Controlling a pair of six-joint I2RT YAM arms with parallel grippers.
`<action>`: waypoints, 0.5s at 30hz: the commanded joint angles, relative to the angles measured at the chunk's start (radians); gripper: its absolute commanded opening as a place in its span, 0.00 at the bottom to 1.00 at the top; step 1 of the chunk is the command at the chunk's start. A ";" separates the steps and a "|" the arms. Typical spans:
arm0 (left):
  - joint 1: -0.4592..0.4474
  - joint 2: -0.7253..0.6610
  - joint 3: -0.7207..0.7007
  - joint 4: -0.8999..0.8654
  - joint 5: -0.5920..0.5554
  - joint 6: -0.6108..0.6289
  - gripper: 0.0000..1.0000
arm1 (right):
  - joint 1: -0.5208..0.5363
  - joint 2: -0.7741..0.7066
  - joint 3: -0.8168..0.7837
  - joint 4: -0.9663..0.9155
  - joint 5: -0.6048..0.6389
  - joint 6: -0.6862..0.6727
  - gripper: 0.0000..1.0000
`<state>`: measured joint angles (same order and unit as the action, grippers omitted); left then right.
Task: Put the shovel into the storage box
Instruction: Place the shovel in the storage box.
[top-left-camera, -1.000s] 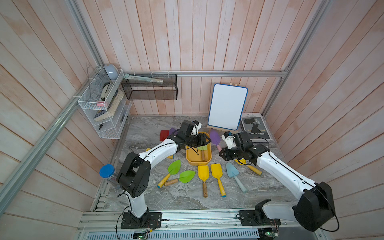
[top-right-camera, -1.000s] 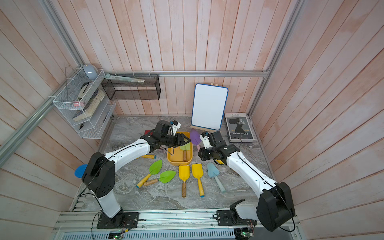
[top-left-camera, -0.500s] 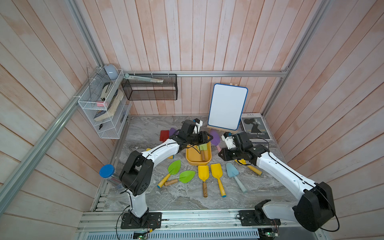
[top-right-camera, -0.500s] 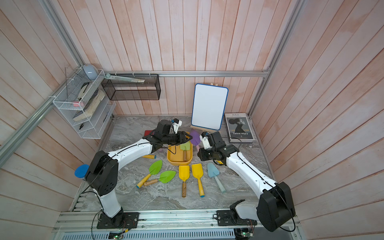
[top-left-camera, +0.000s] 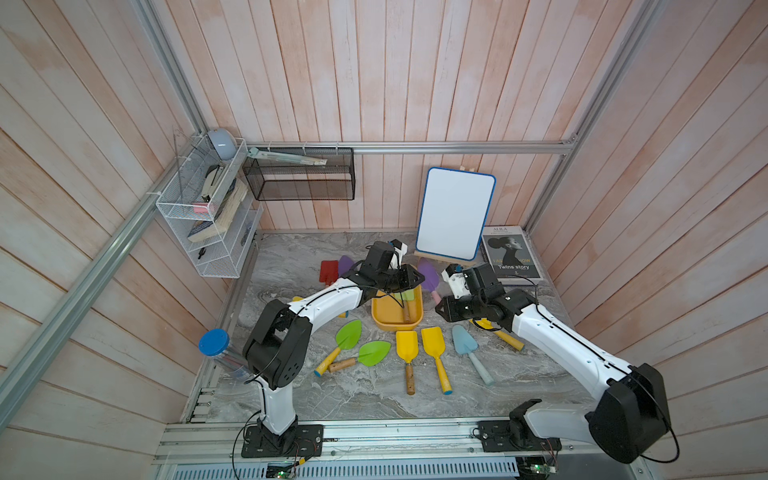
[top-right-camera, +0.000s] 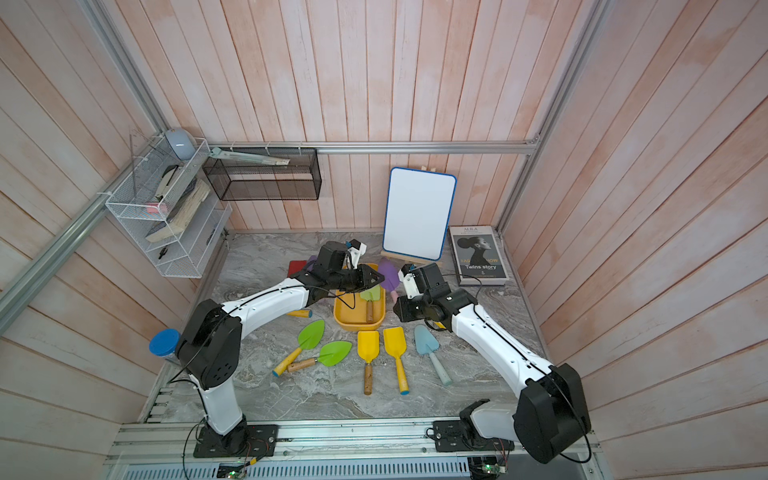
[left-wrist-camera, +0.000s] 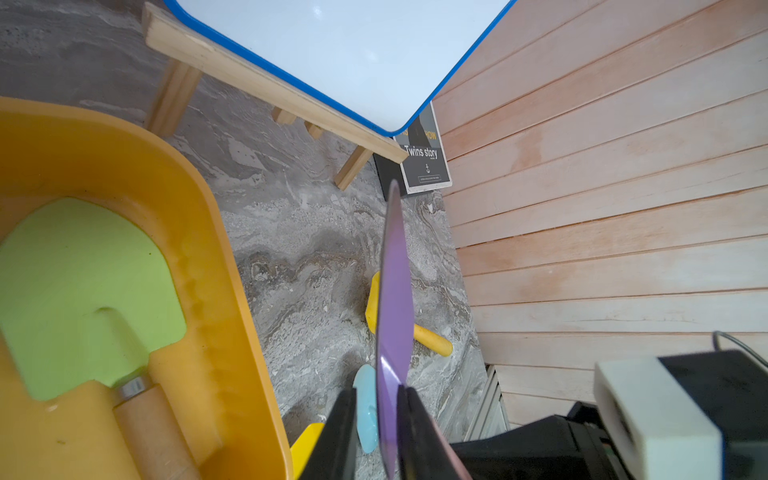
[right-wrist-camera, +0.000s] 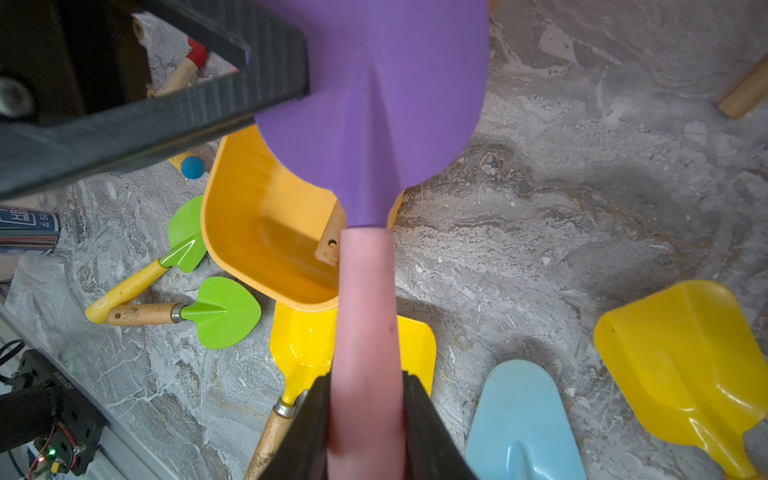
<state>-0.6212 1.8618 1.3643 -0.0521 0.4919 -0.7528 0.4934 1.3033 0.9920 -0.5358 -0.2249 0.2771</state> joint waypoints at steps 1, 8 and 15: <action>-0.004 0.026 0.032 0.021 -0.006 -0.002 0.11 | 0.006 -0.013 0.001 0.024 -0.013 0.007 0.00; -0.006 0.037 0.043 0.010 -0.009 -0.005 0.00 | 0.007 -0.013 0.002 0.025 -0.012 0.008 0.00; -0.006 0.026 0.056 -0.029 -0.035 0.015 0.00 | 0.006 -0.012 0.014 0.013 0.008 0.020 0.42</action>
<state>-0.6254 1.8759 1.3922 -0.0479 0.4839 -0.7895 0.4950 1.3033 0.9916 -0.5251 -0.2085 0.2878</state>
